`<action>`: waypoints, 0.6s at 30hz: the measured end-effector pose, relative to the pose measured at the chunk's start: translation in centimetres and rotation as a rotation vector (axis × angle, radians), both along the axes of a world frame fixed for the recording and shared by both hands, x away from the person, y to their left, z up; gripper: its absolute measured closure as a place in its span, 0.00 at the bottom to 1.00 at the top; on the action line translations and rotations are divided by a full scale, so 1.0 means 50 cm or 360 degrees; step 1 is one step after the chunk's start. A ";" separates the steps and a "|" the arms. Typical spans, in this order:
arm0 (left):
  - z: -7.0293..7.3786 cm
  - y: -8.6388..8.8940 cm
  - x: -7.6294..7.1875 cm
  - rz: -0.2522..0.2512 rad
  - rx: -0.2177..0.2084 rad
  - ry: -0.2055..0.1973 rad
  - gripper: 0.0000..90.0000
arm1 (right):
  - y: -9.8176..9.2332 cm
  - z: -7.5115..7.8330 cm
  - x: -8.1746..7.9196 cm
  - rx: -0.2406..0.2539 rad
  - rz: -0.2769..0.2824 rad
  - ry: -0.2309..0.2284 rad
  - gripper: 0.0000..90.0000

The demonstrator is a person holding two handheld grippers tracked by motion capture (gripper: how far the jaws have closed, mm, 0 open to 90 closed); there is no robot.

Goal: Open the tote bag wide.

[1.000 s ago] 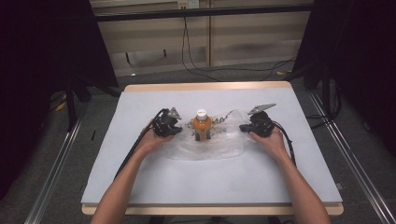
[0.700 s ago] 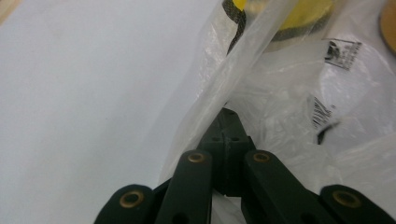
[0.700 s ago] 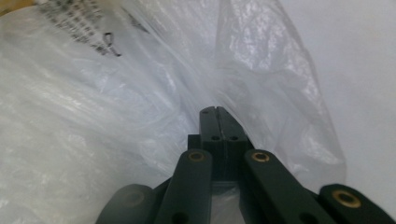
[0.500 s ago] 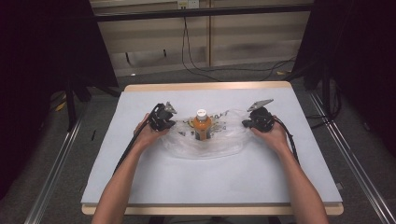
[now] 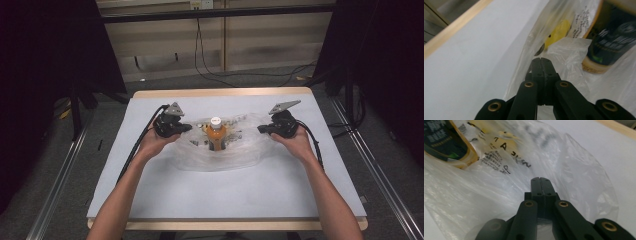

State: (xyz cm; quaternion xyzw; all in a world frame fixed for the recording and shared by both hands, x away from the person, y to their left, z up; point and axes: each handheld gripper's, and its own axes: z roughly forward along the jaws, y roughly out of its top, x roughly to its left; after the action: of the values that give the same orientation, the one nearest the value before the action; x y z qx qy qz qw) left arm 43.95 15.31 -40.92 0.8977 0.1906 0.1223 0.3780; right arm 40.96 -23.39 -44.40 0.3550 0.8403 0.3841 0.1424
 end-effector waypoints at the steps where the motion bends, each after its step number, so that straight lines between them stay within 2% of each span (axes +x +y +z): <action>1: 0.010 -0.003 -0.005 -0.0016 -0.0016 -0.0017 1.00 | 0.009 0.012 -0.002 -0.0009 0.0036 0.0003 1.00; 2: 0.024 -0.010 -0.011 -0.0036 -0.0048 -0.0037 1.00 | 0.014 0.017 -0.002 -0.0039 0.0052 0.0007 1.00; 4: 0.029 -0.014 -0.013 -0.0055 -0.0041 -0.0043 1.00 | 0.025 0.024 0.001 -0.0063 0.0103 0.0034 1.00; 6: 0.034 -0.026 -0.019 -0.0081 -0.0033 -0.0061 1.00 | 0.031 0.026 0.002 -0.0083 0.0115 0.0040 1.00; 7: 0.034 -0.032 -0.021 -0.0092 -0.0034 -0.0049 1.00 | 0.043 0.026 0.006 -0.0115 0.0133 0.0061 1.00; 8: 0.029 -0.038 -0.021 -0.0119 -0.0042 -0.0040 1.00 | 0.043 0.026 0.006 -0.0115 0.0133 0.0061 1.00; 9: 0.020 -0.046 -0.019 -0.0138 -0.0003 -0.0013 1.00 | 0.054 0.016 0.012 -0.0165 0.0138 0.0089 1.00; 10: -0.001 -0.056 -0.013 -0.0186 0.0081 0.0025 1.00 | 0.057 0.011 0.014 -0.0178 0.0141 0.0107 1.00; 11: -0.001 -0.056 -0.013 -0.0186 0.0081 0.0025 1.00 | 0.057 0.011 0.014 -0.0178 0.0141 0.0107 1.00; 12: -0.024 -0.066 -0.011 -0.0208 0.0152 0.0057 1.00 | 0.064 -0.005 0.018 -0.0229 0.0150 0.0160 1.00; 13: -0.043 -0.072 -0.010 -0.0204 0.0190 0.0071 1.00 | 0.068 -0.011 0.019 -0.0244 0.0158 0.0184 1.00; 14: -0.043 -0.072 -0.010 -0.0204 0.0190 0.0071 1.00 | 0.068 -0.011 0.019 -0.0244 0.0158 0.0184 1.00; 15: -0.054 -0.074 -0.007 -0.0209 0.0249 0.0094 1.00 | 0.073 -0.019 0.021 -0.0289 0.0171 0.0202 1.00; 16: -0.067 -0.074 -0.004 -0.0188 0.0274 0.0137 1.00 | 0.076 -0.025 0.023 -0.0313 0.0185 0.0222 1.00; 17: -0.075 -0.070 0.004 -0.0187 0.0320 0.0140 1.00 | 0.079 -0.034 0.027 -0.0371 0.0203 0.0241 1.00; 18: -0.090 -0.052 0.016 -0.0090 0.0281 0.0175 1.00 | 0.081 -0.038 0.028 -0.0404 0.0208 0.0261 1.00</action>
State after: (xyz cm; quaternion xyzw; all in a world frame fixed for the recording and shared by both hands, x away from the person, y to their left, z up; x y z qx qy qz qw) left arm 44.74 12.72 -45.42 0.9379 0.1740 0.0785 0.2896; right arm 42.34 -19.33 -46.30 0.3089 0.9123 0.2529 0.0916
